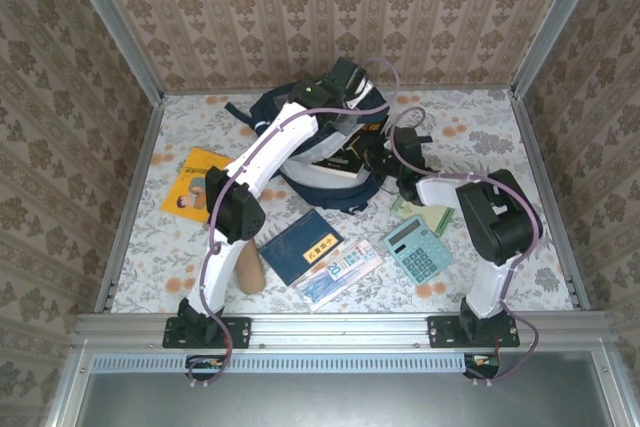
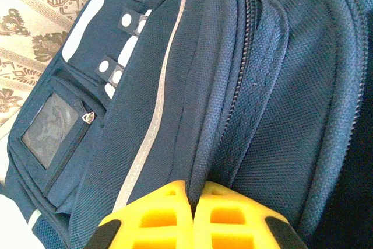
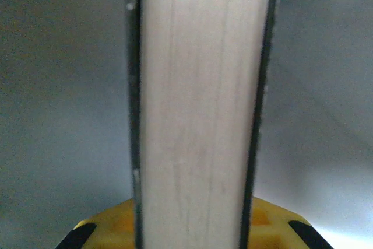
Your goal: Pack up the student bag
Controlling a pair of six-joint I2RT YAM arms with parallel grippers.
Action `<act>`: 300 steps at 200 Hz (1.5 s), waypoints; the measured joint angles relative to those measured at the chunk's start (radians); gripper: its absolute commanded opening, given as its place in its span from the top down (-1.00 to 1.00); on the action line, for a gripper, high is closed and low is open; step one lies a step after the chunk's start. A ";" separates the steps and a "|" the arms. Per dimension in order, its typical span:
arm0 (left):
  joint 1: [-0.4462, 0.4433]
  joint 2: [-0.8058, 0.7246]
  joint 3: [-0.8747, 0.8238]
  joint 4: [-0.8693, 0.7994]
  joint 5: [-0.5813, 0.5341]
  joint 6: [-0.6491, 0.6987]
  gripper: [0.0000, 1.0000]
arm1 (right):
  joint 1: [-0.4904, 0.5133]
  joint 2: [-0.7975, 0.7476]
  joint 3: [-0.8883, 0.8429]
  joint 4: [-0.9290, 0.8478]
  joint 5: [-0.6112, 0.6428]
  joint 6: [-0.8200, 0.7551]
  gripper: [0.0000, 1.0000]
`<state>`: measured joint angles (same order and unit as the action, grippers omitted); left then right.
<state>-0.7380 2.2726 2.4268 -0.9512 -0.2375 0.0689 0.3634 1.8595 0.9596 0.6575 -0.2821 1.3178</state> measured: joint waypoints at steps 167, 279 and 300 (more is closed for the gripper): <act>0.025 -0.015 0.018 0.002 0.051 -0.085 1.00 | 0.231 0.530 0.614 0.071 0.856 0.096 1.00; 0.039 -0.016 0.017 0.012 0.055 -0.092 1.00 | 0.204 0.562 0.603 0.077 0.768 0.154 -0.38; 0.041 -0.016 0.017 0.011 0.065 -0.092 1.00 | 0.195 0.515 0.539 0.080 0.745 0.154 -0.37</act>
<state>-0.6968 2.2570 2.4439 -0.9398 -0.1726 -0.0235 0.5579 2.3741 1.4986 0.7376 0.4625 1.4723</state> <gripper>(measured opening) 0.046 0.685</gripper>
